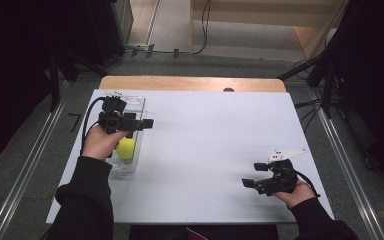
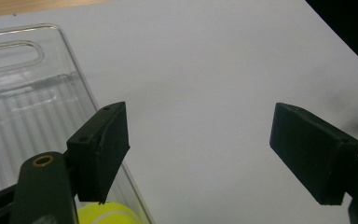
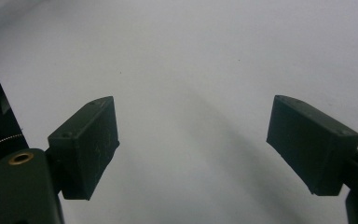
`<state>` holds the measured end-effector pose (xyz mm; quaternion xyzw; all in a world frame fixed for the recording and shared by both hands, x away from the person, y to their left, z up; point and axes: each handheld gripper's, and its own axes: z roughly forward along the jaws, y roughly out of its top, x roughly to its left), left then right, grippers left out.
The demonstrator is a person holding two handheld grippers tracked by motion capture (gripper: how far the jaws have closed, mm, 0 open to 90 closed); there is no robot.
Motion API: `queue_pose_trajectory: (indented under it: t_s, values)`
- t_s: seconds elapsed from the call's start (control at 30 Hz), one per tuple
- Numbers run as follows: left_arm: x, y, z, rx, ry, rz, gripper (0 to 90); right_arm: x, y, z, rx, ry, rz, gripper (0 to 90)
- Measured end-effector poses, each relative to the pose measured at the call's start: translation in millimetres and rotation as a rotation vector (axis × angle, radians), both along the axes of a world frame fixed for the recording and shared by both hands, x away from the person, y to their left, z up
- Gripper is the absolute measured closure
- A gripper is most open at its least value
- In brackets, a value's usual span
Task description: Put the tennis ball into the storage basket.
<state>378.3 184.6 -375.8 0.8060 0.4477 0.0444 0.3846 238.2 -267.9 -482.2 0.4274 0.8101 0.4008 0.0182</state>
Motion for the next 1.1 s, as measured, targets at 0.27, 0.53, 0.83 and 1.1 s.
queue_pose_trajectory:
  t_s: [0.27, 0.53, 0.83, 1.1]
  values:
    - [-1.9, -5.7, -4.5, -0.012, 0.017, -0.021, 20.2, 0.3, 2.4, -0.2, -0.007, -0.003, 0.011, 14.6]
    - [-9.6, -10.4, -7.7, 0.001, -0.001, -0.048, 20.2, -6.1, 3.0, 4.4, -0.015, -0.015, -0.003, 14.6]
    - [-17.0, -20.7, -15.4, 0.017, 0.002, -0.092, 20.3, -5.6, 3.5, 3.4, -0.017, -0.007, -0.003, 14.6]
    - [-24.2, -26.0, -23.9, 0.019, 0.005, -0.114, 20.3, -6.5, 3.6, 3.8, -0.017, -0.011, 0.002, 14.6]
